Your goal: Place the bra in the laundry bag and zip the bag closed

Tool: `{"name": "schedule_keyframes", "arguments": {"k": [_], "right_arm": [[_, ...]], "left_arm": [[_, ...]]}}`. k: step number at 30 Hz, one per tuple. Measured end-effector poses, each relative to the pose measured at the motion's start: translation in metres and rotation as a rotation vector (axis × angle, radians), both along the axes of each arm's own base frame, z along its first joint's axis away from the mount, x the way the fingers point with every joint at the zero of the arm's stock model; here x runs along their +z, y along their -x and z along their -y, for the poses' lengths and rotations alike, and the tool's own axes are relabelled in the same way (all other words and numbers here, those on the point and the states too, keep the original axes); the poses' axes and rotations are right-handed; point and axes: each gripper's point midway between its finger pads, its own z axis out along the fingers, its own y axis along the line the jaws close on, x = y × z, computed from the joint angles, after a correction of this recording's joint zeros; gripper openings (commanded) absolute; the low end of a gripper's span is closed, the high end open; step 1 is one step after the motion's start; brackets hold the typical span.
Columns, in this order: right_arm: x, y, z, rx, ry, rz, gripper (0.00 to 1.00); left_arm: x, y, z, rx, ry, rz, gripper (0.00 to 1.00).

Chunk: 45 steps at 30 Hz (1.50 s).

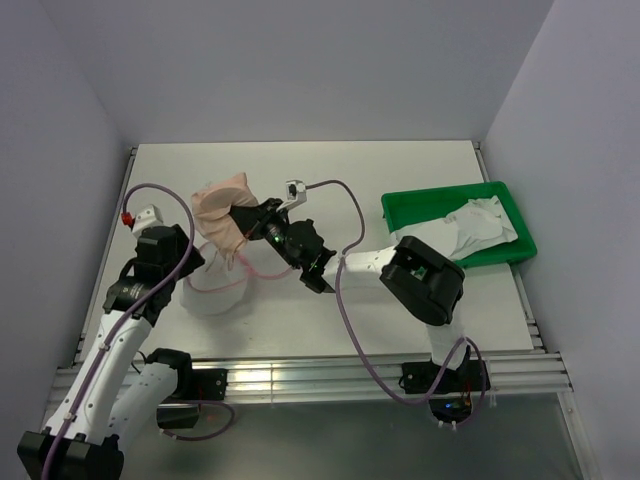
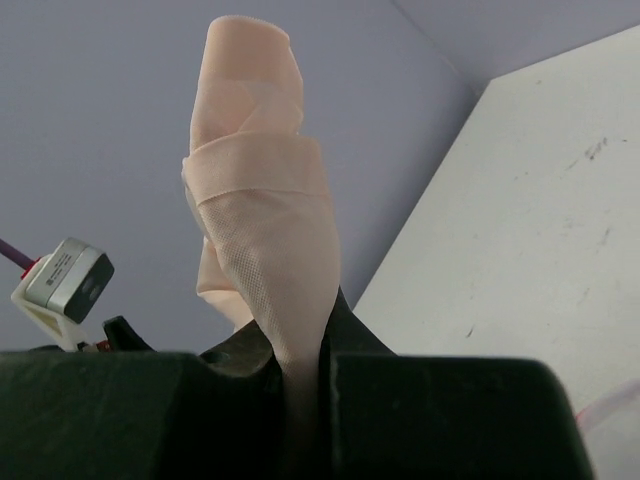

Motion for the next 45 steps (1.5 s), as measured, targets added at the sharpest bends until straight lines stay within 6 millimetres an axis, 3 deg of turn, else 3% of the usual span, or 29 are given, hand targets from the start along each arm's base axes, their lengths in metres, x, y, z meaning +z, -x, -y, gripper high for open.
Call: {"name": "schedule_keyframes", "arguments": {"k": [4, 7, 8, 10, 11, 12, 19, 26, 33, 37, 45], "right_arm": [[-0.01, -0.001, -0.001, -0.02, 0.008, -0.015, 0.0], [-0.012, 0.006, -0.003, -0.017, 0.001, -0.02, 0.0], [-0.015, 0.009, -0.004, -0.012, 0.003, -0.024, 0.0], [-0.021, 0.014, -0.006, -0.001, 0.01, -0.029, 0.0], [-0.025, 0.017, -0.008, 0.004, 0.017, -0.034, 0.0], [-0.03, 0.02, -0.01, 0.008, 0.025, -0.038, 0.0], [-0.066, 0.038, -0.01, 0.034, 0.091, -0.077, 0.0], [-0.084, 0.049, -0.008, 0.066, 0.135, -0.085, 0.0], [-0.096, 0.068, -0.013, 0.158, 0.181, -0.068, 0.0], [-0.1, 0.074, -0.019, 0.204, 0.205, -0.068, 0.0], [-0.112, 0.066, -0.053, 0.255, 0.31, -0.111, 0.0]], "left_arm": [[-0.015, 0.003, 0.001, -0.008, 0.004, -0.036, 0.45], [-0.015, 0.004, 0.001, -0.007, 0.009, -0.031, 0.33], [-0.013, 0.004, 0.001, -0.008, 0.012, -0.023, 0.23], [-0.01, 0.002, 0.002, -0.013, 0.015, -0.011, 0.14], [-0.01, 0.002, 0.002, -0.016, 0.015, -0.007, 0.04], [-0.01, 0.002, 0.002, -0.018, 0.018, -0.007, 0.01], [-0.003, 0.0, -0.005, 0.0, 0.033, 0.025, 0.0], [0.009, -0.007, 0.0, -0.023, 0.066, 0.082, 0.0], [0.018, -0.018, 0.019, -0.1, 0.126, 0.13, 0.0], [0.021, -0.027, 0.04, -0.195, 0.188, 0.154, 0.0], [0.028, -0.028, 0.061, -0.304, 0.254, 0.18, 0.0]]}}
